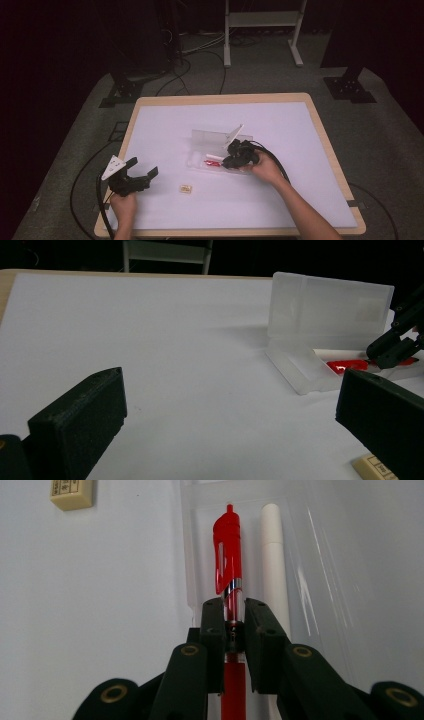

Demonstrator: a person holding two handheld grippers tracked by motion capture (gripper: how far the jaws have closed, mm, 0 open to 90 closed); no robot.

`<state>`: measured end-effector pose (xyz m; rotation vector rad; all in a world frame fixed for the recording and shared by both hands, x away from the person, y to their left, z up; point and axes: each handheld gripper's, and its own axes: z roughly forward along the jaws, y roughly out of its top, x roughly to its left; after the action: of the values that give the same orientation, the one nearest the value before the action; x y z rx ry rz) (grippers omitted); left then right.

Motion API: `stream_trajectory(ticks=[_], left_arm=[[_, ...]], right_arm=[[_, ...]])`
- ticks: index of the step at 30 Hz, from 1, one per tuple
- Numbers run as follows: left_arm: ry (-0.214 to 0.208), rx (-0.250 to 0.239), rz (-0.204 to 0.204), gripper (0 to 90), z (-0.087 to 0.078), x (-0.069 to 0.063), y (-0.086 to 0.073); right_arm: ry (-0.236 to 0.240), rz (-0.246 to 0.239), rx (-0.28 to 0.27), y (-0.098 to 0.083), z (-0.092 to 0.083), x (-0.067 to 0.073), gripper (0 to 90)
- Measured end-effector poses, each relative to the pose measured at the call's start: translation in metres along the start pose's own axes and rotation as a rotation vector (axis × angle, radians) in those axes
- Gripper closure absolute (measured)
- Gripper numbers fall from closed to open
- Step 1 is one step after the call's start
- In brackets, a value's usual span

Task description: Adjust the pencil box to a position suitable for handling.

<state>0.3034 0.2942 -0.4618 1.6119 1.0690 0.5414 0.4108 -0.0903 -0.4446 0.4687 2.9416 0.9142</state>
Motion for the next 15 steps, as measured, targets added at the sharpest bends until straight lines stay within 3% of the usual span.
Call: stream_trajectory(ticks=[15], left_arm=[[0.0,0.002,0.001,0.0,0.0002,-0.0001,0.0]], right_arm=[[0.008,0.002,-0.012,-0.0002,-0.0023,0.0001,76.7]])
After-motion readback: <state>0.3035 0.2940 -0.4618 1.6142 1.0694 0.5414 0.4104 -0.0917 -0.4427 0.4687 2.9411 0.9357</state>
